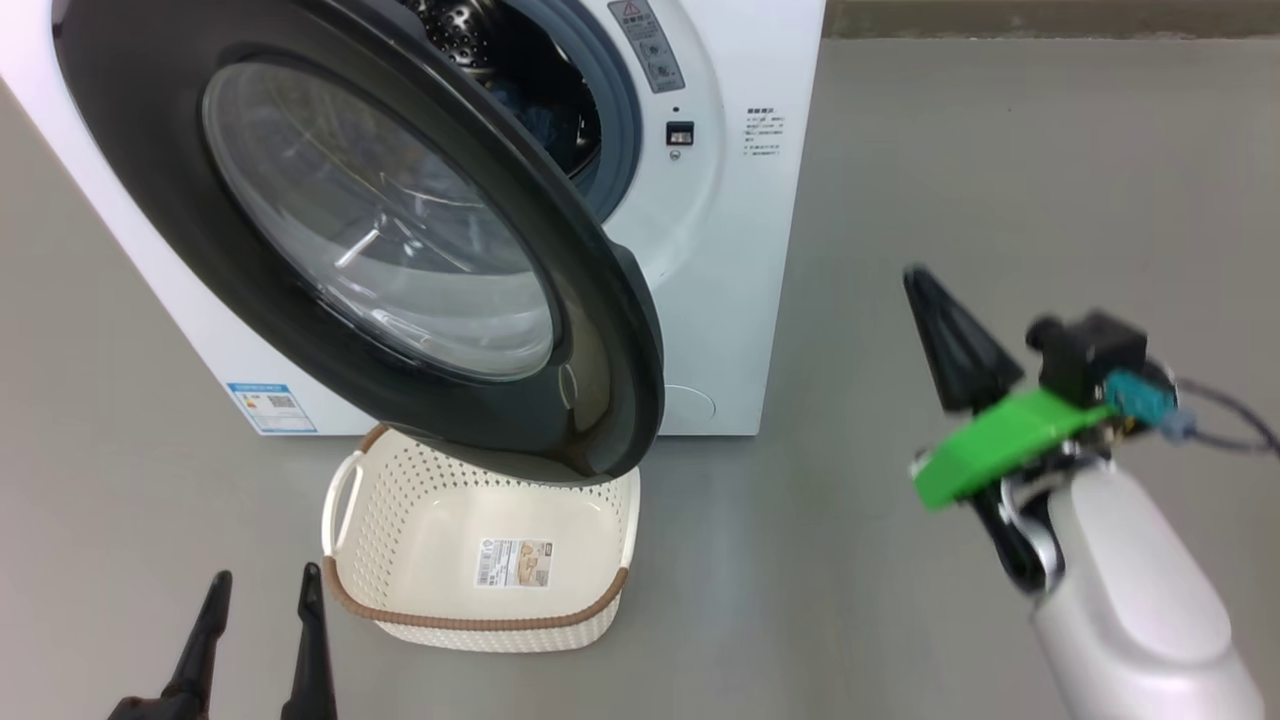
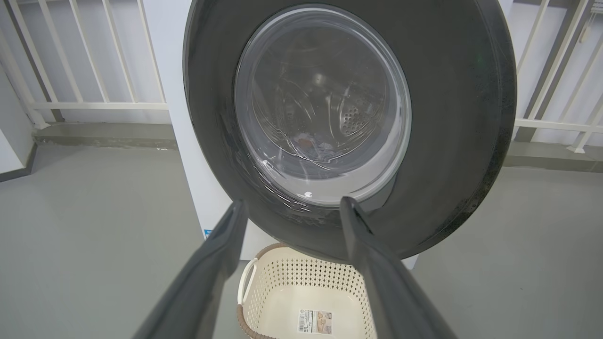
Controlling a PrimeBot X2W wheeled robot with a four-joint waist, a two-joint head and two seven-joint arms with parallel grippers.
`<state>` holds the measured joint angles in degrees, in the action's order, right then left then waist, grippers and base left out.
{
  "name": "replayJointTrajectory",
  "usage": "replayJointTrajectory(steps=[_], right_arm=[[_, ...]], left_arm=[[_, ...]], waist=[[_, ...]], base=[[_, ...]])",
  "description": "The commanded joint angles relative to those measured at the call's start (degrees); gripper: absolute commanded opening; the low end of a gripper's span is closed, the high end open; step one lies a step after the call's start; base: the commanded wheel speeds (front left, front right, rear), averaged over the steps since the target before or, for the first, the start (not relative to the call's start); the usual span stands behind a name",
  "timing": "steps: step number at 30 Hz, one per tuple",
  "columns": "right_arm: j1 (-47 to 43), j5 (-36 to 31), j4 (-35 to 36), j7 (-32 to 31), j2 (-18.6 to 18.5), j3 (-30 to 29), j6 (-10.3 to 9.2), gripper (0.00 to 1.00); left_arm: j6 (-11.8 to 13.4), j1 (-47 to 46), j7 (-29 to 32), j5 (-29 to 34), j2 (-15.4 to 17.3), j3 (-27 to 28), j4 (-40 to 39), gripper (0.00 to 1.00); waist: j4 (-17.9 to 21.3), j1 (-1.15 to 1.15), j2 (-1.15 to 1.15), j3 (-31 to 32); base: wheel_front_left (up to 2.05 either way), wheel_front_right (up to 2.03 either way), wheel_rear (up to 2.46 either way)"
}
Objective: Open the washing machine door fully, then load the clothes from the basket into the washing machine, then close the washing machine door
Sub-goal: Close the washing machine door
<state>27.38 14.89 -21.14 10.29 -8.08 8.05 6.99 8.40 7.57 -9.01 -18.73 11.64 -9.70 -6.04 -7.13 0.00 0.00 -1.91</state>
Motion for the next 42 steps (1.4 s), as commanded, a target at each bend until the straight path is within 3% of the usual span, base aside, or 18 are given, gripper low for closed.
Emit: replayJointTrajectory(steps=[1,13,23,30,42], right_arm=[[3.4,1.1,1.0,0.9,0.0,1.9,0.5,0.0],[18.8,2.9,5.9,0.0,2.6,11.9,0.5,0.0],[14.8,6.9,10.4,-6.3,4.8,22.9,0.5,0.0],[10.7,10.1,5.6,-6.9,5.1,28.8,0.5,0.0],[14.3,13.4,-7.1,-1.9,5.2,32.9,0.5,0.0]], left_arm=[[0.4,-2.9,-0.5,0.3,0.7,1.8,-1.0,1.0],[0.3,-4.5,-0.9,0.5,1.0,1.0,-1.1,1.0],[0.5,-5.5,-1.4,0.4,0.8,0.6,-1.1,1.0],[0.5,-6.5,-2.0,0.2,0.4,0.0,-0.6,1.0],[0.0,-8.3,-2.9,0.0,-0.2,-0.9,0.8,1.0]], waist=[[-0.2,0.0,0.0,-0.1],[-2.5,0.0,0.0,-0.9],[-4.5,0.0,0.0,-2.4],[-5.3,0.0,0.0,-3.8],[-6.1,0.0,0.0,-5.8]], base=[[0.0,0.0,0.0],[0.0,0.0,0.0],[0.0,0.0,0.0],[0.0,0.0,0.0],[0.0,0.0,0.0]])
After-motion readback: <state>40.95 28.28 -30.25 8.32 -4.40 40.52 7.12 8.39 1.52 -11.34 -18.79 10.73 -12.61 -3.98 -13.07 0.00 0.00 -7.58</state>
